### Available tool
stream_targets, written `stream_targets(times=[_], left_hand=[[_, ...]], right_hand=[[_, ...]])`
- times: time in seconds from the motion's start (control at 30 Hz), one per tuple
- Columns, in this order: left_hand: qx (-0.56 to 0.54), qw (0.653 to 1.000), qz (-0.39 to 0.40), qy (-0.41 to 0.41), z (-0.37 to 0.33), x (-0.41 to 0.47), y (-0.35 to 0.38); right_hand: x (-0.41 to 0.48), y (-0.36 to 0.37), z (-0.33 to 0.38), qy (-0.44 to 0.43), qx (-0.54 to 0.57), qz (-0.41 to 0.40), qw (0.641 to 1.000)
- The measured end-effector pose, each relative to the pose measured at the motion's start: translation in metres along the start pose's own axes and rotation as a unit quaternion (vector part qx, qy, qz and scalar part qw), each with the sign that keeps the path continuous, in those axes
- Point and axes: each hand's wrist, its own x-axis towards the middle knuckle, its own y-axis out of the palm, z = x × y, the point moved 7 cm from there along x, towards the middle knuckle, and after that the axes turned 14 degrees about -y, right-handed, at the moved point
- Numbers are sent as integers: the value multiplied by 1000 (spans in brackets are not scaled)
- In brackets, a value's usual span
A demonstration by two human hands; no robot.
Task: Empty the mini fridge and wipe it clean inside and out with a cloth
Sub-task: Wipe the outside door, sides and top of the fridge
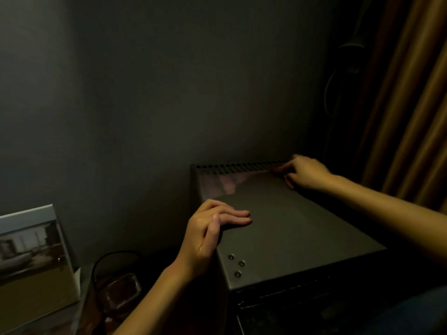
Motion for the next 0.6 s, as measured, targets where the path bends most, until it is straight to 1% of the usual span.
stream_targets(times=[0.03,0.07,0.1,0.17,0.23,0.27,0.33,0.37,0.4,0.47,0.53,0.6], left_hand=[[-2,1000,-1,-1,1,0,1],[-5,1000,-3,-3,3,1,1],[-9,1000,-7,-4,4,2,2],[-14,1000,-10,-2,6,4,2],[-18,1000,-7,1,8,4,3],[-18,1000,-5,3,8,3,3],[-19,1000,-4,3,8,3,3],[-20,1000,-5,2,7,3,3],[-21,1000,-7,3,8,3,3],[-27,1000,-13,6,9,3,2],[-31,999,-18,12,9,3,2],[-29,999,-23,13,9,2,2]], right_hand=[[-8,-3,-8,20,-4,12,1000],[-15,-8,-7,20,-8,20,1000],[-22,-12,1,-2,-13,25,1000],[-32,-14,38,-93,28,31,995],[-36,-9,88,-201,92,41,974],[-31,-5,109,-239,106,44,964],[-8,3,127,-255,90,32,962],[6,5,124,-241,70,22,968],[19,7,111,-209,50,17,977],[34,9,63,-103,7,15,995],[26,6,8,5,-29,11,1000],[6,2,-22,72,-29,25,997]])
